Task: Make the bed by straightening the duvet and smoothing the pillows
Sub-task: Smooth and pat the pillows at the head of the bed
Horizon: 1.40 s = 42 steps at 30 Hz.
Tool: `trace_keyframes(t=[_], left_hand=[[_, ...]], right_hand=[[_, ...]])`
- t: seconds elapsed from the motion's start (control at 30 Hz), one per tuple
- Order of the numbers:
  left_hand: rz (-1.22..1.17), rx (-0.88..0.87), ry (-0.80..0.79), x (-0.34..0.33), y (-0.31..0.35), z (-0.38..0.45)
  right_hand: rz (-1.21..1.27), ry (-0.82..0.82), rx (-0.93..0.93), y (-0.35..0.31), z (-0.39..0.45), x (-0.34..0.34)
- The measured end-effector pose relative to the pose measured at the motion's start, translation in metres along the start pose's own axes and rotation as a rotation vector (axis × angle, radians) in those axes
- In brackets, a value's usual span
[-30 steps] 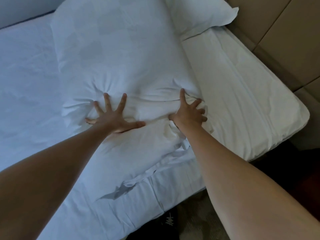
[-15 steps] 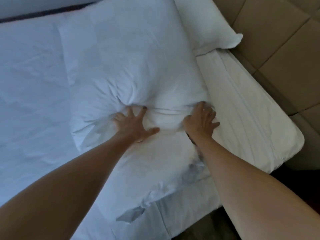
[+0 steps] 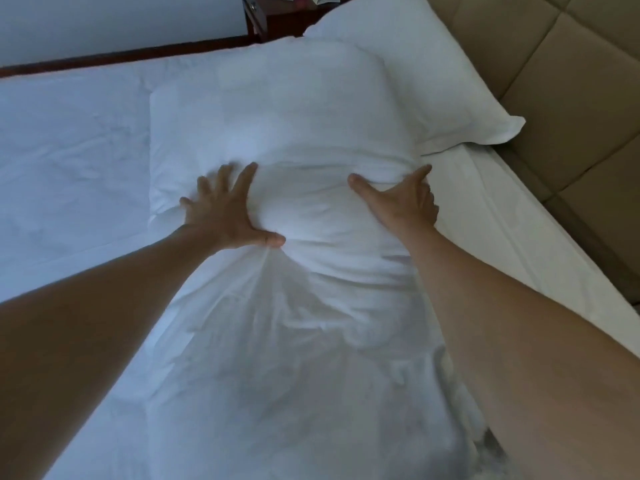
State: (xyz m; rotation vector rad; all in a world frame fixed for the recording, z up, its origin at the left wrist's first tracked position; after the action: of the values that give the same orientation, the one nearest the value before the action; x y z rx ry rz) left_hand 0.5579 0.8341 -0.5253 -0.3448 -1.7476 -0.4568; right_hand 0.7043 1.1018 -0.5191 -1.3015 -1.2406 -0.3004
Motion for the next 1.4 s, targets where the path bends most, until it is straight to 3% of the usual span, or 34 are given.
trace_keyframes(t=[0.17,0.23,0.4,0.47,0.53,0.63,0.77,0.83,0.93,1.0,1.1,1.23,1.4], left_hand=[[-0.095,0.128,0.049,-0.001,-0.003,0.011],[-0.004,0.21,0.197,0.014,-0.015,0.002],[-0.157,0.472,0.519,0.052,-0.042,-0.023],[-0.187,0.548,0.545,0.056,-0.039,-0.016],[-0.144,0.495,0.427,0.047,-0.026,0.003],[-0.089,0.313,0.204,0.02,-0.001,0.025],[0.002,0.216,0.275,0.024,0.019,0.039],[-0.092,0.227,0.333,0.036,0.018,0.051],[-0.195,0.276,0.271,0.052,0.008,0.087],[-0.215,0.309,0.172,0.058,0.002,0.119],[-0.127,0.315,-0.03,0.051,-0.002,0.16],[-0.045,0.333,-0.262,0.01,-0.006,0.192],[-0.014,0.311,-0.33,-0.04,-0.014,0.223]], right_hand=[[0.047,-0.061,0.018,-0.007,0.022,-0.02],[0.051,-0.024,0.089,-0.032,0.02,-0.019],[0.052,0.106,0.456,-0.144,0.017,0.006],[0.001,0.116,0.595,-0.174,0.023,0.019],[-0.022,0.071,0.588,-0.164,0.049,0.016],[0.011,-0.054,0.36,-0.094,0.088,-0.005],[0.01,-0.228,0.1,-0.034,0.108,-0.028],[0.005,-0.138,0.236,-0.061,0.119,-0.02],[-0.072,0.086,0.72,-0.136,0.113,-0.007],[-0.177,0.038,0.866,-0.179,0.112,-0.02],[-0.334,-0.18,0.763,-0.204,0.137,-0.058],[-0.491,-0.458,0.54,-0.176,0.175,-0.114],[-0.613,-0.516,0.504,-0.164,0.207,-0.174]])
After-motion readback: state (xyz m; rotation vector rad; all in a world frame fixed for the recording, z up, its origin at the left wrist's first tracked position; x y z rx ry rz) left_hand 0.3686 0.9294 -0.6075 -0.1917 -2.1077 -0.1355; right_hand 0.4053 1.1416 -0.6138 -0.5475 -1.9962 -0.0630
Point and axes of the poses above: each hand's wrist, its own z-axis towards the middle knuckle, its own x-axis out of the back of the hand, y = z × x, the point moved 6 cm from there along z, towards the middle knuckle, and after that the axes turned 1 degree about y, right-handed, at the moved point
